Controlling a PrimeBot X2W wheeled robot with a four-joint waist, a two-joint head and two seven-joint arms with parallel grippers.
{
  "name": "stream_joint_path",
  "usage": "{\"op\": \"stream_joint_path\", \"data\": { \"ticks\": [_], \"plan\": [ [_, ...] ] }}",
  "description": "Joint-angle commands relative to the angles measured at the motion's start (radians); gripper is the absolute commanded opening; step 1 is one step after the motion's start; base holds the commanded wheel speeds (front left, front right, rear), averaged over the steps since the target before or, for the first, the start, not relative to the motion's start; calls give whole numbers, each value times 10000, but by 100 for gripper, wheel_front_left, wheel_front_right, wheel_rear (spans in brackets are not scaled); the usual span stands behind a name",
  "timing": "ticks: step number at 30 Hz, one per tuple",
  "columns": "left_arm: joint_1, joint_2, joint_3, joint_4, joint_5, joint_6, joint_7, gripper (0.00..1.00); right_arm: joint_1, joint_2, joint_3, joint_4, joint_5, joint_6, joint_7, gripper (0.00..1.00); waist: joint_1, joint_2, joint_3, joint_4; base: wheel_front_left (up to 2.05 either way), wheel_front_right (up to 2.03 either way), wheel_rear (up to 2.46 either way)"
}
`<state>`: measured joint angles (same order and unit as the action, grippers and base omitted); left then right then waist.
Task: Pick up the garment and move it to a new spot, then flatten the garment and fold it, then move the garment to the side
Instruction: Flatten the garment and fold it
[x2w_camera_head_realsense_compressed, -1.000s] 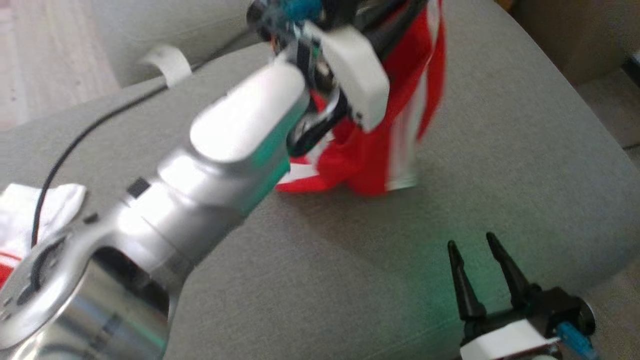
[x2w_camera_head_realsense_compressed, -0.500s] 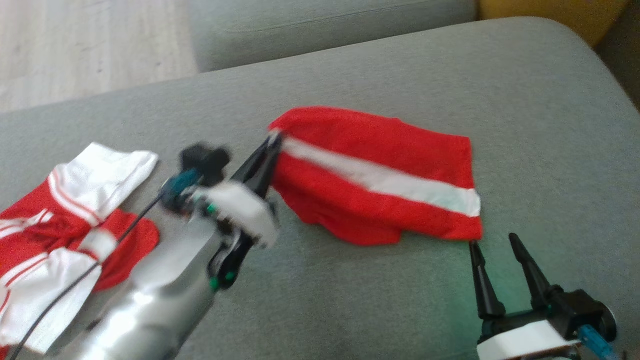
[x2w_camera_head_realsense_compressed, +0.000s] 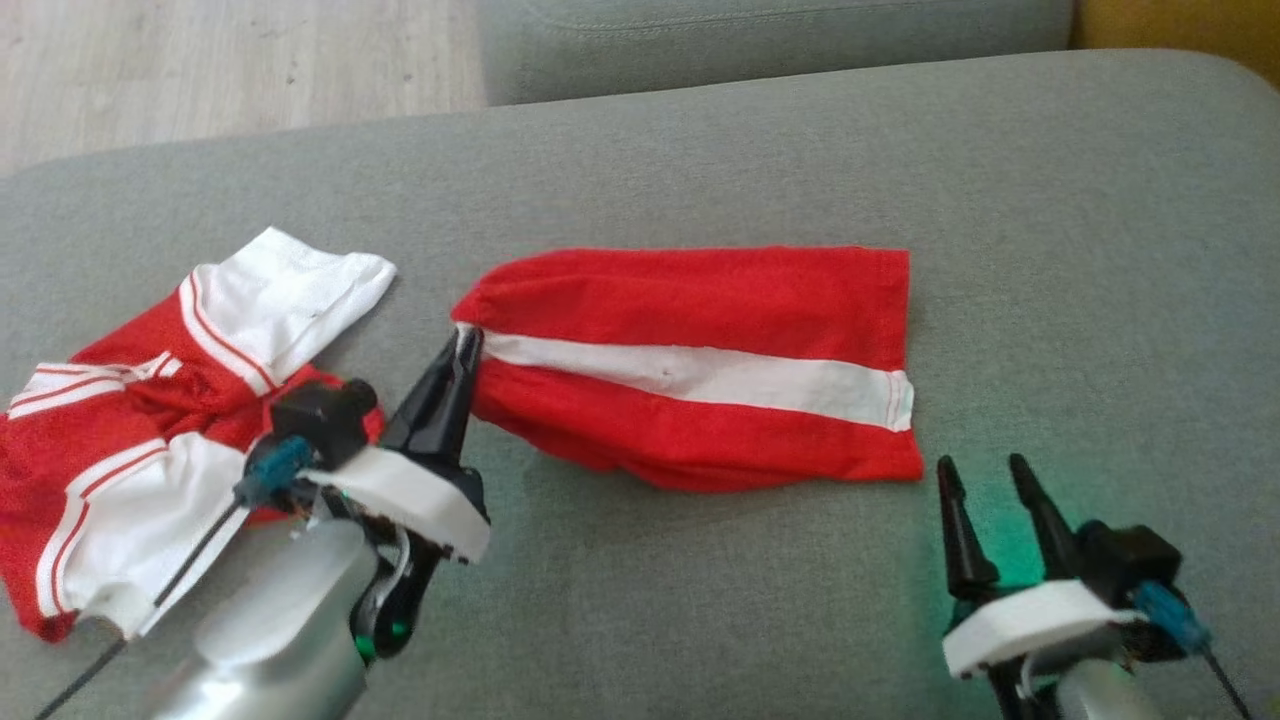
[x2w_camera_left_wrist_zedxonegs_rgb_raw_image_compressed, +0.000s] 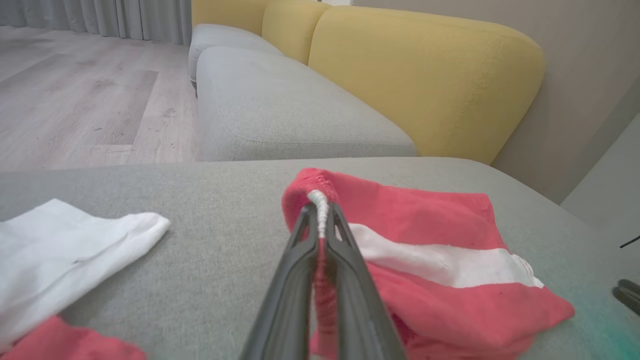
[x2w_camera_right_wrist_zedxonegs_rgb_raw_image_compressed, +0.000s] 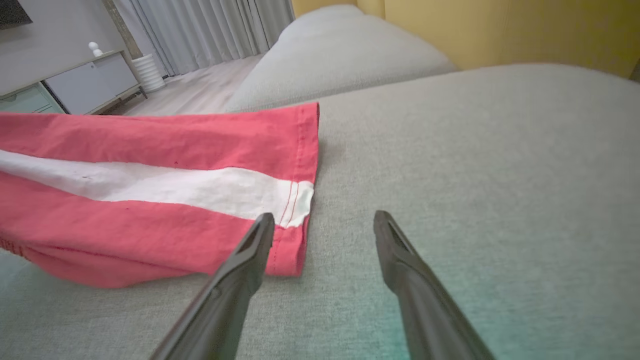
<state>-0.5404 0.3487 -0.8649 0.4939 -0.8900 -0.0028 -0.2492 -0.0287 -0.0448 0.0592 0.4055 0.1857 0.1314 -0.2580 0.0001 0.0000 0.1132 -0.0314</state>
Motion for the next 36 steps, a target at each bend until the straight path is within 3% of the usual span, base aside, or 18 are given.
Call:
{"op": "stream_joint_path", "data": {
  "ticks": [1,6,10,19,20,21,26,28,31,36],
  "plan": [
    [-199,320,555,-388,157,50,-120,0,-692,-54,350,302,306,-7,-38,100,-1,0,50,90,0,0,0],
    [89,227,735,-574,413,4,-123,0,-2076,-54,770,2303,955,-7,6,100,-1,0,132,275,0,0,0],
    [95,105,768,-587,586,-61,-124,0,-3015,-55,1047,3544,839,-7,81,100,-1,0,214,444,0,0,0],
    [38,-140,663,-390,821,-331,-125,0,-4228,-55,1059,5328,414,-7,6,99,-1,0,321,780,0,0,0],
    [38,-158,660,-361,828,-354,-125,0,-4292,-55,1069,5430,377,-7,-3,90,-1,0,320,805,0,0,0],
    [36,-171,662,-329,836,-374,-125,0,-4353,-55,1078,5505,304,-7,-12,73,-1,0,319,826,0,0,0],
    [51,-224,707,-202,882,-450,-125,0,-4482,-77,1026,5605,-108,-7,-32,31,-1,0,282,872,0,0,0],
    [75,-245,726,-158,893,-470,-125,0,-4449,-76,970,5546,-264,-7,-34,25,-1,0,250,875,0,0,0],
    [112,-271,752,-101,905,-499,-125,0,-4373,-73,875,5450,-459,-7,-35,0,-1,0,197,866,0,0,0],
    [159,-290,787,-36,914,-521,-125,0,-4301,-69,776,5215,-789,-7,-36,0,-1,0,144,832,0,0,0]
  ]
}}
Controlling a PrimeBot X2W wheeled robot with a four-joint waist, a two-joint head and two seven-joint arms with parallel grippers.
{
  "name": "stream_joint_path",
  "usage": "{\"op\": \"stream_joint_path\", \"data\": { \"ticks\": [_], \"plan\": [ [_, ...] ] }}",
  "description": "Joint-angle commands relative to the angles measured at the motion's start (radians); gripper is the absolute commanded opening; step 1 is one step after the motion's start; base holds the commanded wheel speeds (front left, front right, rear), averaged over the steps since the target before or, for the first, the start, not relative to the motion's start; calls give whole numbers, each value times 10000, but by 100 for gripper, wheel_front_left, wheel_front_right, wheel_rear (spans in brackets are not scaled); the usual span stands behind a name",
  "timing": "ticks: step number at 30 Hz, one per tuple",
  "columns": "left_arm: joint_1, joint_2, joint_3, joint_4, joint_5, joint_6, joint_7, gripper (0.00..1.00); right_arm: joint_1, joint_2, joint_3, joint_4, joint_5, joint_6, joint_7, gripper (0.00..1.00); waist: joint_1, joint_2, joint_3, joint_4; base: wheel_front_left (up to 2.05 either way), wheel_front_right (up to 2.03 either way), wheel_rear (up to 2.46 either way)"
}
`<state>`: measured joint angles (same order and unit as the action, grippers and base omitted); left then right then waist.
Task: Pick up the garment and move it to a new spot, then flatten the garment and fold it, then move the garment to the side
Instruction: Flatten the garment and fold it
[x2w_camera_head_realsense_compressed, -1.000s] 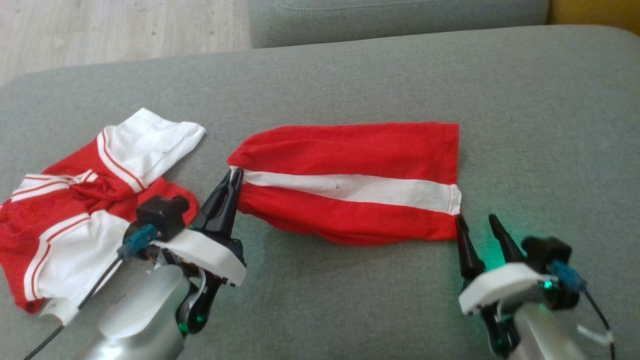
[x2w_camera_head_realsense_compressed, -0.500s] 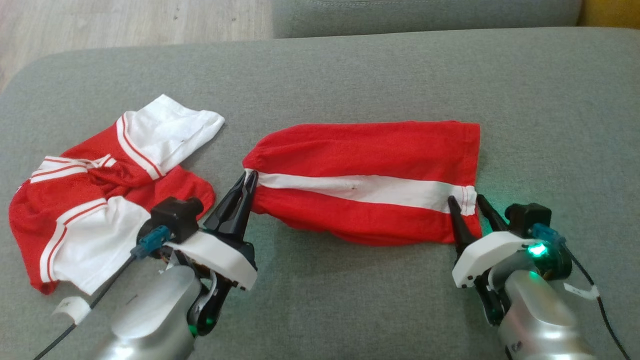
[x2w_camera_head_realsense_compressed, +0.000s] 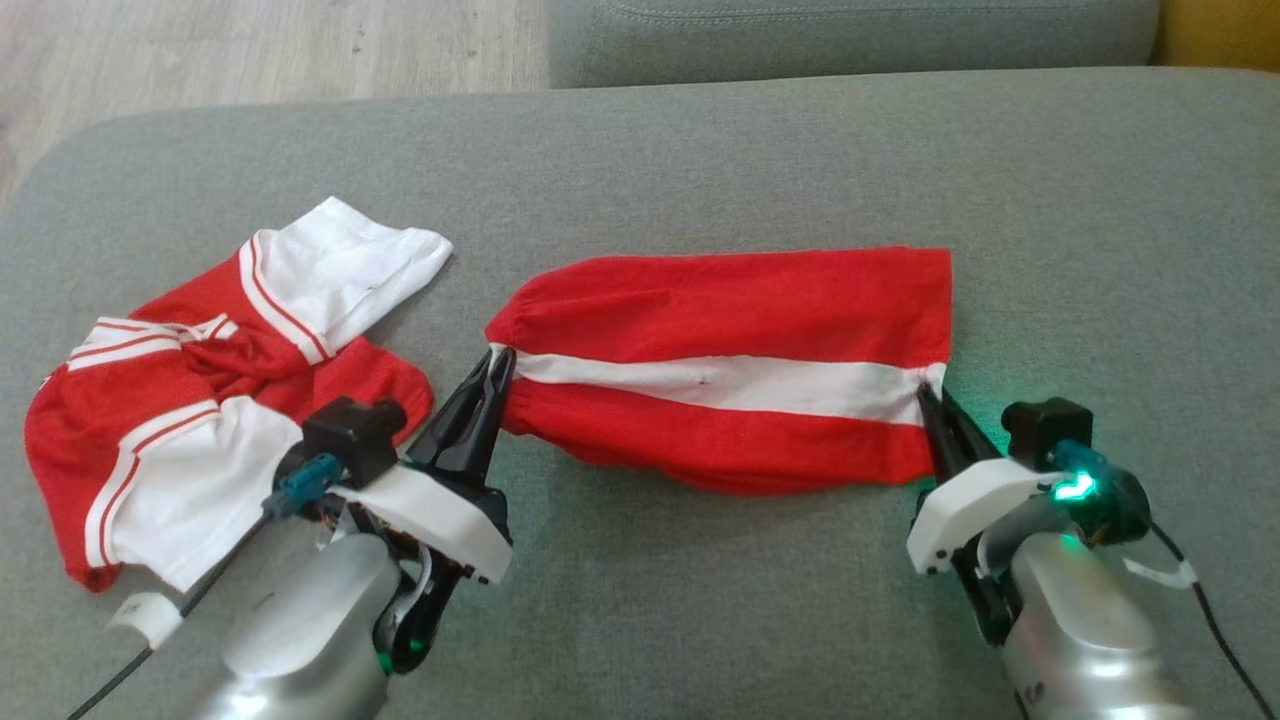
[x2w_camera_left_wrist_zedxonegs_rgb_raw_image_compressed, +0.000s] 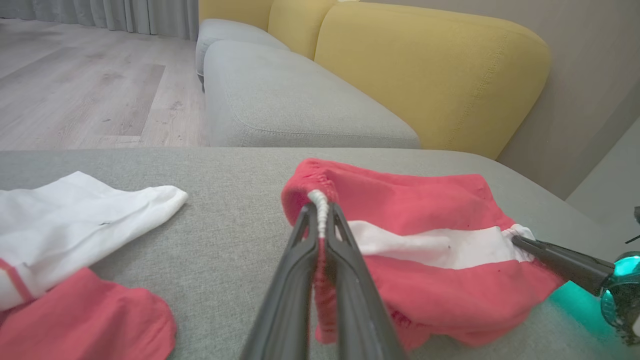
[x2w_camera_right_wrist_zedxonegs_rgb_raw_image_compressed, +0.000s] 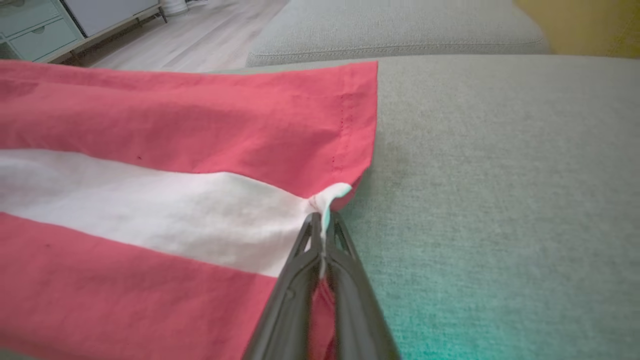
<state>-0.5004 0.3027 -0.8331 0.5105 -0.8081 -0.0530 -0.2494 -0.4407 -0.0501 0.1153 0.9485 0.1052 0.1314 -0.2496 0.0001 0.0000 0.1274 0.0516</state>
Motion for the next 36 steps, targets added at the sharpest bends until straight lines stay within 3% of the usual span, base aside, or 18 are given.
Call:
{"op": "stream_joint_path", "data": {
  "ticks": [1,5,12,18,27,32,36],
  "plan": [
    [-234,168,509,-221,117,-17,-124,0,-161,-14,152,-329,-66,-7,-120,0,-1,0,-13,-14,0,0,0],
    [-276,257,926,-791,696,-59,-124,0,-21,-16,-352,-1210,-285,-7,-121,0,-1,0,-124,-122,0,0,0],
    [-497,278,2430,-2283,1632,-403,-124,0,344,-304,-1415,-4029,-228,-7,-121,0,-1,0,-590,-549,0,0,0],
    [-1426,142,2889,-2684,1574,-680,-119,0,270,-753,-2051,-5813,-19,-7,-121,0,-1,0,-879,-1001,0,0,0],
    [-5255,-125,1920,-1369,2028,-772,-9,0,-2297,-1681,-2079,-5730,170,-7,-121,0,-1,0,536,-1527,0,0,0],
    [-7142,-613,2751,-1059,3178,-774,-116,0,-3856,-1821,-2347,-6030,-118,-7,-121,0,-1,0,1769,-1590,0,0,0],
    [-6842,-1004,3255,-1560,3904,-775,-120,0,-4051,-1713,-2451,-6184,-191,-7,-121,0,-1,0,2332,-1534,0,0,0]
  ]
}}
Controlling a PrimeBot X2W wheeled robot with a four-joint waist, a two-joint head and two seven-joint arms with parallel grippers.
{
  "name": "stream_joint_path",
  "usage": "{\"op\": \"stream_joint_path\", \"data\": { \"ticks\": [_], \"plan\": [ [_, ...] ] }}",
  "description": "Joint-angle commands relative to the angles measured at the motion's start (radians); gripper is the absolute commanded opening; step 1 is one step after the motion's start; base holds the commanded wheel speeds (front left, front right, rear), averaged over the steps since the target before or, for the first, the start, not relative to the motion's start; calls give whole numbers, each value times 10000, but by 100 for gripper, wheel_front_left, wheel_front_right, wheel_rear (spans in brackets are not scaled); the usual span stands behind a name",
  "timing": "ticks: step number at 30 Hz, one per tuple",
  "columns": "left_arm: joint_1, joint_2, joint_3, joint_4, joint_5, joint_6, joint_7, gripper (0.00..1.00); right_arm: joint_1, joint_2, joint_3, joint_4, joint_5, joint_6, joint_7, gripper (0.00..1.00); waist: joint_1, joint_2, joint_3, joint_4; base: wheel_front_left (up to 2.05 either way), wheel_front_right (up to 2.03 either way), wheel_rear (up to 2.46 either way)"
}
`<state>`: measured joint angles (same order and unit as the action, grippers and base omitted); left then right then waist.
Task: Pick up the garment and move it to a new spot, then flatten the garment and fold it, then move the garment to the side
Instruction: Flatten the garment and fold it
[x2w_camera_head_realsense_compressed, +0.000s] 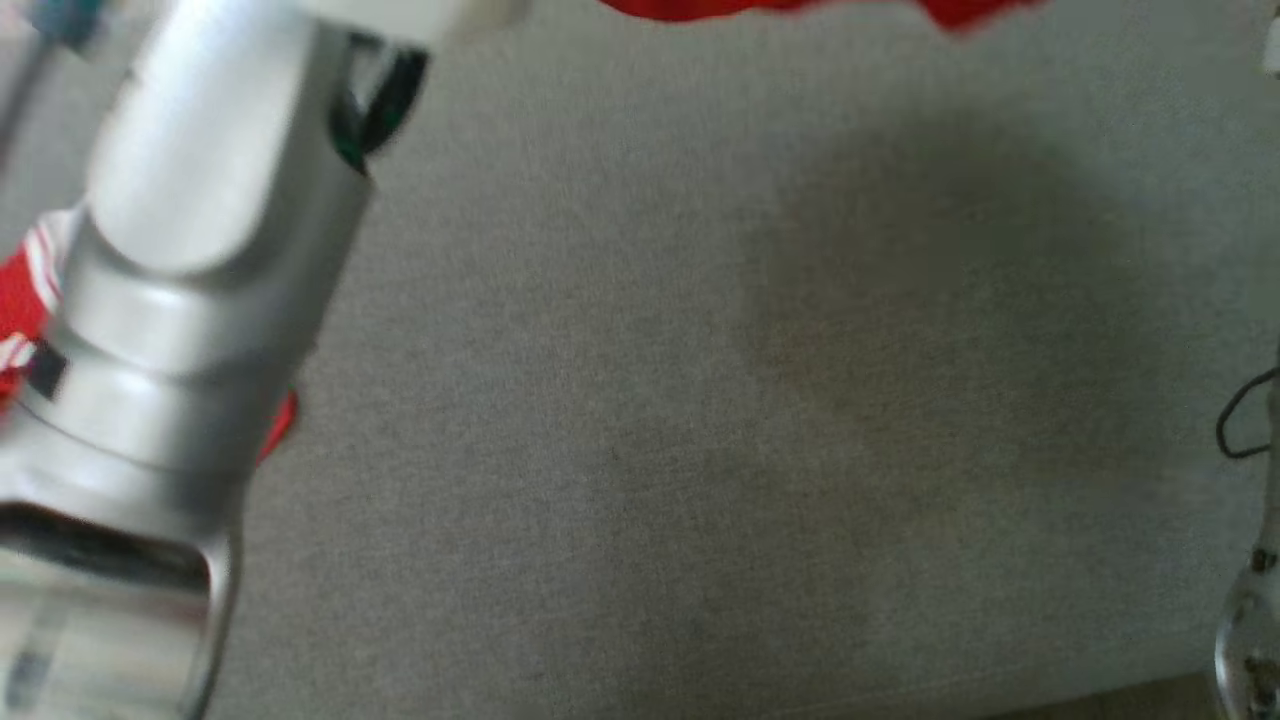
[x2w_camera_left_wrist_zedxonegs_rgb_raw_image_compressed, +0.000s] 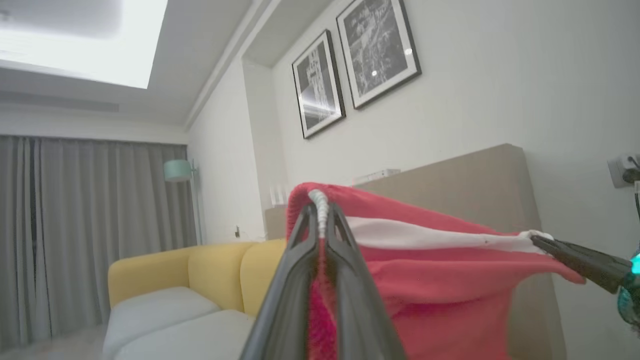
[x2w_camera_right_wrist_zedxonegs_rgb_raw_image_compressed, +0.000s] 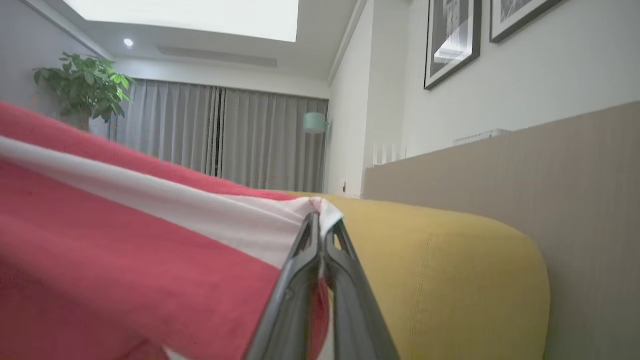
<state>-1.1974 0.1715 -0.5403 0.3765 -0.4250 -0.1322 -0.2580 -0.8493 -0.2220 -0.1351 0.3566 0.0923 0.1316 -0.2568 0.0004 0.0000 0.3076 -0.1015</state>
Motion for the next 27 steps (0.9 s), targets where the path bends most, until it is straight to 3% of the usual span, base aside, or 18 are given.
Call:
{"op": "stream_joint_path", "data": {
  "ticks": [1,6,13,14,20,27],
  "plan": [
    [399,291,245,-292,160,17,-35,0,163,46,64,-257,-62,-9,-49,0,-4,0,610,21,0,0,0],
    [2427,444,-353,-409,-25,17,-36,0,1555,235,258,-73,41,-9,-49,0,-4,0,580,149,0,0,0],
    [5697,350,-66,-641,-526,16,-36,0,3931,447,285,-508,136,-9,-49,0,-4,0,-114,190,0,0,0],
    [6762,237,-44,-861,-529,16,-37,0,4805,472,161,-839,52,-9,-49,0,-4,0,-384,218,0,0,0],
    [9581,-225,118,-1452,-112,16,-37,0,7321,827,-356,-2031,-83,-9,119,0,-4,0,-1222,345,0,0,0],
    [11053,-610,207,-2205,297,16,-37,0,8692,1048,-715,-3406,-49,-9,510,0,-4,0,-1580,563,0,0,0]
  ]
}}
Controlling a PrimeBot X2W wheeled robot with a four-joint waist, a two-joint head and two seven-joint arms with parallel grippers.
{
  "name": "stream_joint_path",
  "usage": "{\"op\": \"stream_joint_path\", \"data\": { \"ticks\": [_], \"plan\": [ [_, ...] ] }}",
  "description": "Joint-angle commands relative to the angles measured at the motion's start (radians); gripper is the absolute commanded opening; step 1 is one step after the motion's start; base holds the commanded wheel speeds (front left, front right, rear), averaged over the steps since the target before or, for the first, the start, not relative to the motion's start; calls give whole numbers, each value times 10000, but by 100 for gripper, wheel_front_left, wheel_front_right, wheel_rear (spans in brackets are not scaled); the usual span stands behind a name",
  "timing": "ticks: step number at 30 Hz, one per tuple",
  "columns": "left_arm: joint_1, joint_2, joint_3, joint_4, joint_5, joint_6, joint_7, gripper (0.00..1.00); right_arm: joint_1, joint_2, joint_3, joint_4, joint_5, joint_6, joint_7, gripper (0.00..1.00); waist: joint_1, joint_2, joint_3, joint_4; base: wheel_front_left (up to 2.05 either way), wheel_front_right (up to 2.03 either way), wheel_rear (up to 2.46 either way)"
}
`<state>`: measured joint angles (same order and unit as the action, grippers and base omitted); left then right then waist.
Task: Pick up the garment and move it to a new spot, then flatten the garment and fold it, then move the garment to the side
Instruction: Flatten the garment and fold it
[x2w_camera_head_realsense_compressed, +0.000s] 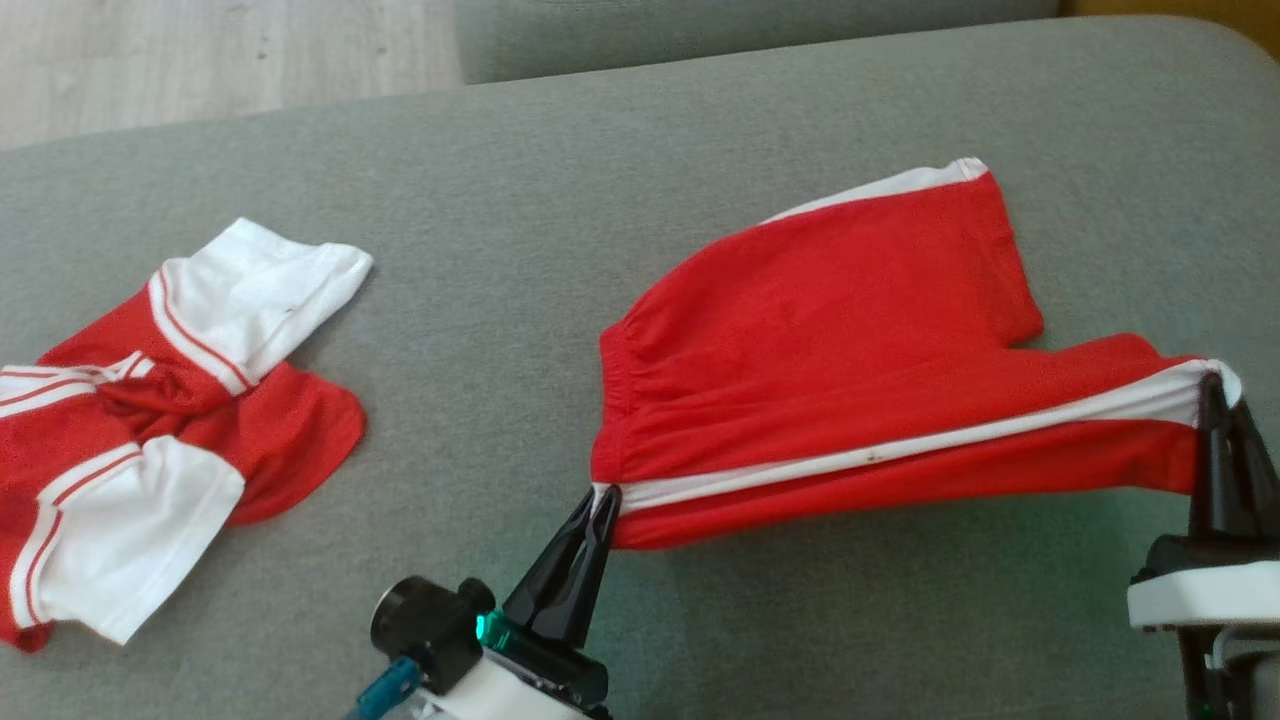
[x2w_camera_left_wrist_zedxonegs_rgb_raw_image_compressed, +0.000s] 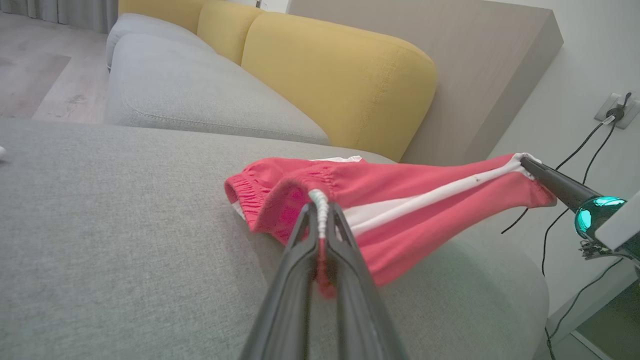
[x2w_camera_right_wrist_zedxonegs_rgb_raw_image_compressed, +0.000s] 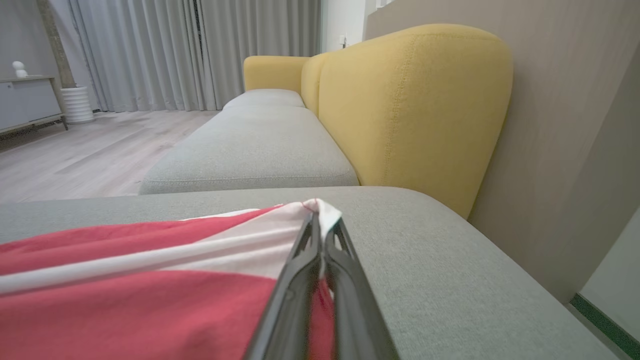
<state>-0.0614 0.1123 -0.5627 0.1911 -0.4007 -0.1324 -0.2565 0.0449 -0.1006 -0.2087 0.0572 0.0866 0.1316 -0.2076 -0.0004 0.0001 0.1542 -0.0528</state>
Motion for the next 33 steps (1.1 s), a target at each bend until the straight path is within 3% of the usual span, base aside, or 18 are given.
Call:
{"op": "stream_joint_path", "data": {
  "ticks": [1,10,19,27,28,29,30,31,32,33],
  "plan": [
    [-317,-57,401,-367,58,18,-52,0,-247,-166,-8,-461,-5,-9,80,0,4,-1,-55,112,0,0,0],
    [-2227,-507,274,367,463,18,-53,0,-1733,-495,135,363,-222,-9,360,0,4,-1,585,453,0,0,0],
    [-4899,-616,-417,2300,-820,18,-53,0,-4565,-1034,541,2657,-486,-9,307,0,4,-1,1639,662,0,0,0],
    [-6016,-618,-1332,3623,-1759,78,-53,0,-6002,-1266,817,4899,-784,-9,127,0,4,-1,2135,770,0,0,0],
    [-6083,-619,-1497,3760,-1904,76,-53,0,-6110,-1273,834,5186,-824,-9,89,1,4,-1,2158,786,0,0,0],
    [-6146,-619,-1660,3858,-2012,74,-53,0,-6201,-1267,856,5458,-853,-9,53,13,4,-1,2172,798,0,0,0],
    [-6196,-619,-1786,3926,-2093,72,-53,13,-6284,-1254,879,5705,-871,-9,12,36,4,-1,2177,807,0,0,0],
    [-6225,-619,-1876,3974,-2153,72,-53,35,-6358,-1246,890,5925,-897,-9,-39,74,4,-1,2170,811,0,0,0],
    [-6236,-619,-1938,4007,-2197,73,-53,50,-6421,-1242,895,6114,-936,-9,-105,100,4,-1,2138,808,0,0,0],
    [-6234,-619,-1976,4019,-2216,78,-53,95,-6469,-1233,852,6273,-980,-9,-181,100,4,-1,2082,800,0,0,0]
  ]
}}
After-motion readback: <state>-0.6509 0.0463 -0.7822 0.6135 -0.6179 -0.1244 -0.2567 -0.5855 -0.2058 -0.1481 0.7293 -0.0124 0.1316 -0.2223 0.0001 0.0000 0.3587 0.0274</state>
